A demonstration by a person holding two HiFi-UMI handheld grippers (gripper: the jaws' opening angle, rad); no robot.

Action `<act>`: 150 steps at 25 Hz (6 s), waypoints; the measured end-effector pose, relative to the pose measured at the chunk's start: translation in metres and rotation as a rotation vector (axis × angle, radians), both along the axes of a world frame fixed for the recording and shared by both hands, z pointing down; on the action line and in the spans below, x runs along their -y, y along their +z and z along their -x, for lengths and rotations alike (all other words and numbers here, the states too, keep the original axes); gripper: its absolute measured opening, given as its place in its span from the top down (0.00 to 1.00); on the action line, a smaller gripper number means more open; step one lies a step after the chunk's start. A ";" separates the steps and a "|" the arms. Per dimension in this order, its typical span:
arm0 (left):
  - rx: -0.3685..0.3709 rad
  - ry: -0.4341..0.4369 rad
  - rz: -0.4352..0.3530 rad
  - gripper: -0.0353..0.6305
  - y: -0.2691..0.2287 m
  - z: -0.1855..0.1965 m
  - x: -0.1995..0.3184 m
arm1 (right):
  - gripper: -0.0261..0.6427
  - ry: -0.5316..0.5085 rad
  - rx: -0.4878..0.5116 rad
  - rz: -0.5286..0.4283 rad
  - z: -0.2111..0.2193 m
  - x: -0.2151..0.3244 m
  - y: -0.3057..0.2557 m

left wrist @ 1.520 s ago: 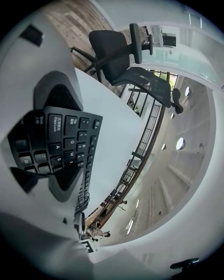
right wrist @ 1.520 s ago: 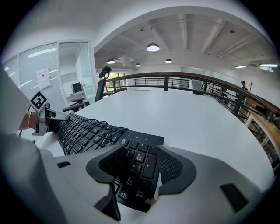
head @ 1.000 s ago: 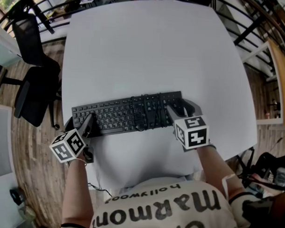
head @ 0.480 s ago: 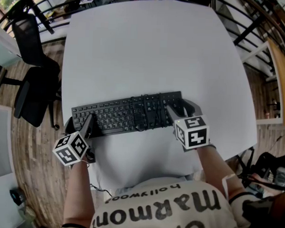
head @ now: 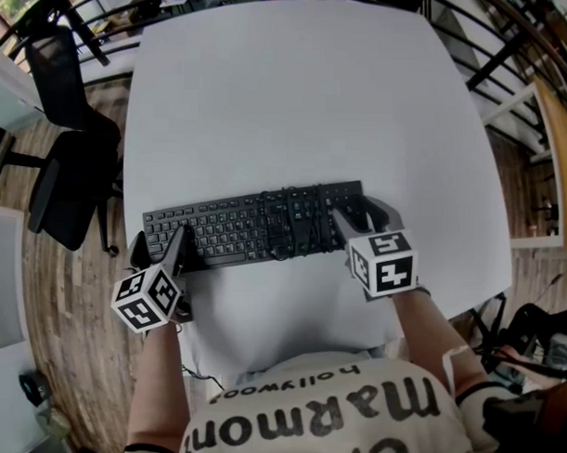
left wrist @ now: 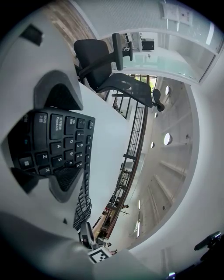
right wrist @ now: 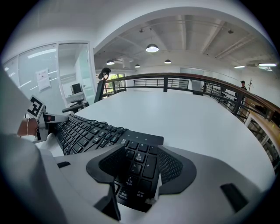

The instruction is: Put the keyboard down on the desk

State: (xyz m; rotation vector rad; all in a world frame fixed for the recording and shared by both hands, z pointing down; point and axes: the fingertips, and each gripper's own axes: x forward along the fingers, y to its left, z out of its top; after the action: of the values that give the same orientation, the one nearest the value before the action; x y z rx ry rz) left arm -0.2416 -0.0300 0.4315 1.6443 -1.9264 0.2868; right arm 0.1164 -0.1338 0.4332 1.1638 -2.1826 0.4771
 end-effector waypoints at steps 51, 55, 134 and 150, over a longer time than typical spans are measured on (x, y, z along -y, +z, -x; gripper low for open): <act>0.267 0.047 -0.026 0.34 -0.006 -0.012 -0.001 | 0.59 -0.042 0.017 -0.044 0.004 0.003 -0.001; 0.369 0.101 -0.027 0.37 -0.011 -0.020 0.000 | 0.59 -0.041 0.014 -0.041 0.002 0.003 0.000; -0.397 0.279 -0.210 0.94 -0.111 -0.179 -0.341 | 0.87 -0.189 0.777 0.927 0.092 -0.427 -0.040; -0.365 0.330 -0.226 0.94 -0.111 -0.303 -0.404 | 0.88 -0.452 0.498 0.409 -0.016 -0.455 -0.086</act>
State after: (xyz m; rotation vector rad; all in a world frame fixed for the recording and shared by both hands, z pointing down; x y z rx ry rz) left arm 0.0617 0.3742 0.3208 2.0037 -1.4556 -0.1073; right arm 0.1319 0.3212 0.3469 0.3325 -2.4941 1.0293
